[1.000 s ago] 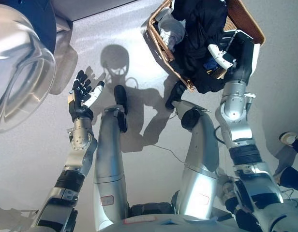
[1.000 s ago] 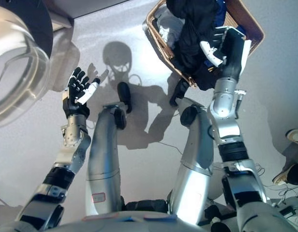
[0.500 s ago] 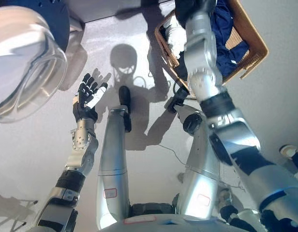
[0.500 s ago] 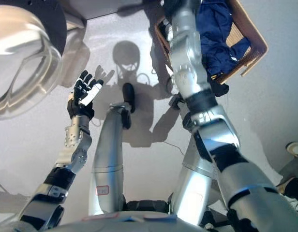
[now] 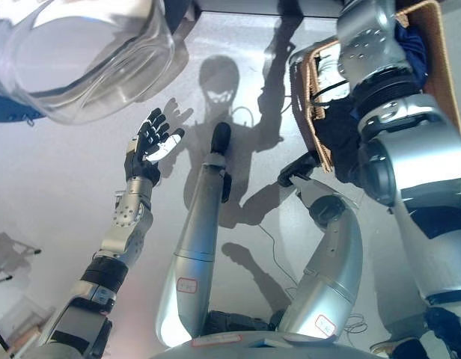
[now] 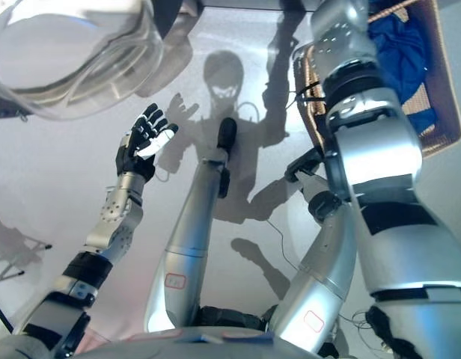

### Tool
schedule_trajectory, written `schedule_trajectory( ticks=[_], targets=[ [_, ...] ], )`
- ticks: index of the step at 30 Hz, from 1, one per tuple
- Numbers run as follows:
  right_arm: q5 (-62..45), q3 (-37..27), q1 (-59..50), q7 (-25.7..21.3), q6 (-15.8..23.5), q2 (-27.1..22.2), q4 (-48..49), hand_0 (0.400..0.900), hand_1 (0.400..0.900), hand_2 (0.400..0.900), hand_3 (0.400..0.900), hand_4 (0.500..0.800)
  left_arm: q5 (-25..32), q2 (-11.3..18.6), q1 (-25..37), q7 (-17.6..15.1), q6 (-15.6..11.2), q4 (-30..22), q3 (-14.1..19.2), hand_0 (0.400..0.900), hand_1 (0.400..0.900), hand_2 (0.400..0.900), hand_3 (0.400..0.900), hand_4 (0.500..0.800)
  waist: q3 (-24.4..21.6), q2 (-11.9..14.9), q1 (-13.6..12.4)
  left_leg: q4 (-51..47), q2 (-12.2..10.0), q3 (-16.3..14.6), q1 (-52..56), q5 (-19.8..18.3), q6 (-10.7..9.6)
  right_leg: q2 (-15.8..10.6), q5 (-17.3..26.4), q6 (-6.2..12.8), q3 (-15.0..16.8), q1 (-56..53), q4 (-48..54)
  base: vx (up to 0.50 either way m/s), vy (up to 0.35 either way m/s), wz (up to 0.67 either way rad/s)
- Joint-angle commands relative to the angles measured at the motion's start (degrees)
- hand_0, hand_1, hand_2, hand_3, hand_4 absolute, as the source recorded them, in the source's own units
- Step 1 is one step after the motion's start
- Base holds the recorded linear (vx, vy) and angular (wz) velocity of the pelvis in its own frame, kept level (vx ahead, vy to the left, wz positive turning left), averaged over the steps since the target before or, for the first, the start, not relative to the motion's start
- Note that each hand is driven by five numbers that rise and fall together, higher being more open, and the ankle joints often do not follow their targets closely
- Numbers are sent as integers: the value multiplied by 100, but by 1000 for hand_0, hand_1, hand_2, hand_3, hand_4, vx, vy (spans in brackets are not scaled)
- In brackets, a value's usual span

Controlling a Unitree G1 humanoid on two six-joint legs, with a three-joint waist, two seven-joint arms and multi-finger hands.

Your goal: Put the clothes in the basket into the washing machine.

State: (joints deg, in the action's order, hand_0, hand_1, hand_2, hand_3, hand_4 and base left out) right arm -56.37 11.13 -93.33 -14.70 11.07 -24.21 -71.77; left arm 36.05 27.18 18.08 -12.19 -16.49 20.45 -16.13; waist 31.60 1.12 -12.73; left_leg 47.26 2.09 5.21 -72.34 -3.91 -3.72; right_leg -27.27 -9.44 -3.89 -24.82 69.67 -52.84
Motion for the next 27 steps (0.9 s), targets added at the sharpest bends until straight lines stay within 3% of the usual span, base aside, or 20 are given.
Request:
schedule_trajectory(
  ticks=[1, 4, 5, 6, 10, 11, 12, 13, 15, 24, 27],
  targets=[
    [299, 596, -94, 156, 441, -170, 376, 400, 400, 400, 400, 500, -92, 5, -385, 48, -412, 23, -294, 900, 900, 900, 900, 800, -1202, -513, 56, 193, 186, -202, -542, -244, 125, 50, -75, 1205, 121, 935, -193, 40, -33, 18],
    [339, 792, -114, 199, 504, -394, 596, 400, 400, 400, 400, 500, -89, 5, -439, 68, -422, 18, -314, 900, 900, 900, 900, 800, -1227, -525, 34, 209, 210, -185, -587, -223, 113, 21, -87, 1207, 114, 971, -249, 35, -20, 12],
    [356, 783, -105, 171, 531, -413, 628, 631, 631, 631, 631, 639, -84, -23, -447, 58, -414, 28, -321, 900, 900, 900, 900, 800, -1227, -525, 34, 207, 214, -178, -592, -216, 111, 13, -88, 1204, 125, 981, -271, 33, 9, 2],
    [372, 792, -69, 162, 535, -416, 650, 900, 900, 900, 900, 800, -96, -37, -446, 46, -405, 42, -326, 900, 900, 900, 900, 800, -1218, -529, 40, 221, 225, -177, -603, -202, 101, 6, -88, 1202, 135, 1002, -301, 31, 4, 1],
    [1087, 1023, -105, 12, 381, -362, 355, 900, 900, 900, 900, 800, -71, -57, -486, 11, -419, 157, -306, 900, 900, 900, 900, 800, -1228, -486, 110, 268, 234, -198, -623, -188, 92, 14, -58, 1169, 152, 999, -311, -2, 4, -2],
    [2701, 1652, -287, -322, 142, -368, 121, 900, 900, 900, 900, 800, -48, -23, -523, -56, -438, 194, -256, 900, 900, 900, 900, 800, -1239, -426, 145, 257, 215, -228, -639, -154, 87, 36, 11, 1148, 171, 1004, -264, -13, 12, -7],
    [2781, 1665, -310, -378, 114, -332, 134, 900, 900, 900, 900, 800, -53, -55, -517, -57, -439, 198, -235, 900, 900, 900, 900, 800, -1224, -447, 162, 259, 210, -233, -638, -156, 87, 42, 15, 1149, 178, 1007, -263, -35, 24, -11],
    [3925, 2204, -423, -636, -89, -341, 117, 900, 900, 900, 900, 800, -98, -24, -508, -119, -467, 202, -186, 900, 900, 900, 900, 800, -1213, -430, 198, 250, 195, -247, -643, -140, 85, 60, 52, 1130, 187, 1008, -236, -32, 22, -10],
    [4916, 2483, -361, -974, -322, -265, 190, 900, 900, 900, 900, 800, -185, -40, -508, -246, -504, 58, -158, 900, 900, 900, 900, 800, -1198, -420, 256, 241, 181, -256, -619, -138, 85, 95, 93, 1113, 183, 980, -208, -24, 15, -11],
    [6620, 2692, -351, -1693, -813, -49, 81, 900, 900, 900, 900, 800, -370, -26, -455, -491, -561, -96, -207, 900, 900, 900, 900, 800, -1175, -431, 342, 285, 191, -271, -536, -119, 69, 140, 183, 1124, 208, 889, -189, -9, 7, -2],
    [6844, 2449, -115, -2033, -898, 5, 405, 900, 900, 900, 900, 800, -472, -55, -474, -648, -572, -132, -125, 900, 900, 900, 900, 800, -1150, -445, 421, 253, 196, -273, -499, -84, 61, 182, 219, 1129, 210, 857, -151, -32, 42, -9]
  ],
)
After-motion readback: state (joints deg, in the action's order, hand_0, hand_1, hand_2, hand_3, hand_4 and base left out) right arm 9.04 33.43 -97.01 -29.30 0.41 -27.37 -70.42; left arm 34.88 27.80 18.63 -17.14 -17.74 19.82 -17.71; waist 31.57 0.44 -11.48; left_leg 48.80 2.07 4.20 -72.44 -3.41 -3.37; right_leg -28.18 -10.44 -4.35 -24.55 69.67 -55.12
